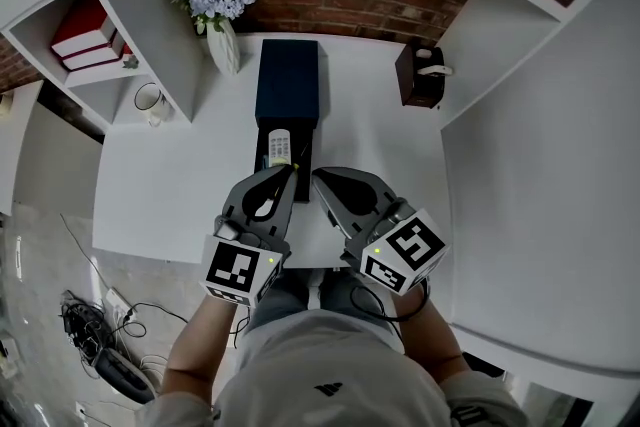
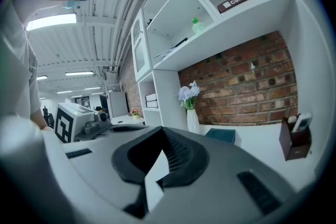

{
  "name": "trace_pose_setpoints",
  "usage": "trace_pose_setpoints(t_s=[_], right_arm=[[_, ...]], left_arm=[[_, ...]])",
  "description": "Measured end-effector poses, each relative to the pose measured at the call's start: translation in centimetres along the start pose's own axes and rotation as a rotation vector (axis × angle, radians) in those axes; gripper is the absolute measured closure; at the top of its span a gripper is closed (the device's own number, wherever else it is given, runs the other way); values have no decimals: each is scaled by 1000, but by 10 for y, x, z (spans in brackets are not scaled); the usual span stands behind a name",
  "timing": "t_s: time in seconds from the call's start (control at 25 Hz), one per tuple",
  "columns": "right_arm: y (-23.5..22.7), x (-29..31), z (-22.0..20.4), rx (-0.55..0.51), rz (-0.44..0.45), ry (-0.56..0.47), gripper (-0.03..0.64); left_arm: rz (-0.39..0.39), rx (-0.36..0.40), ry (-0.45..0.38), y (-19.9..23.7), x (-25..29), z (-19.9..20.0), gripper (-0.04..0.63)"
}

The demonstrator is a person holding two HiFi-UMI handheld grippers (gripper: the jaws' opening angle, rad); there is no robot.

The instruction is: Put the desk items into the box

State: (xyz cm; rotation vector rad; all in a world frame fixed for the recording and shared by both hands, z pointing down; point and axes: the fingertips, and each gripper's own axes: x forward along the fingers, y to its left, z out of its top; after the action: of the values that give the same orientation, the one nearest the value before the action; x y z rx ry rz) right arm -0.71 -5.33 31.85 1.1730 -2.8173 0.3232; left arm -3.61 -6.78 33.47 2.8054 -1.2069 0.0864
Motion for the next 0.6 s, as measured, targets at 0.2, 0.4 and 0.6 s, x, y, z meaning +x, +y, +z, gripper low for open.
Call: trace_pose_setpoints(t_s=[0.2, 0.4, 0.6], right_arm=[[4, 3, 0, -5, 19, 4, 609], [8, 6, -1, -8, 47, 11, 609], [13, 10, -2, -10, 74, 14, 609]], left_arm=[[20, -2, -5, 1, -6, 1, 584], [50, -3, -8, 3, -12, 1, 584], [80, -3, -11, 5, -18, 1, 584]])
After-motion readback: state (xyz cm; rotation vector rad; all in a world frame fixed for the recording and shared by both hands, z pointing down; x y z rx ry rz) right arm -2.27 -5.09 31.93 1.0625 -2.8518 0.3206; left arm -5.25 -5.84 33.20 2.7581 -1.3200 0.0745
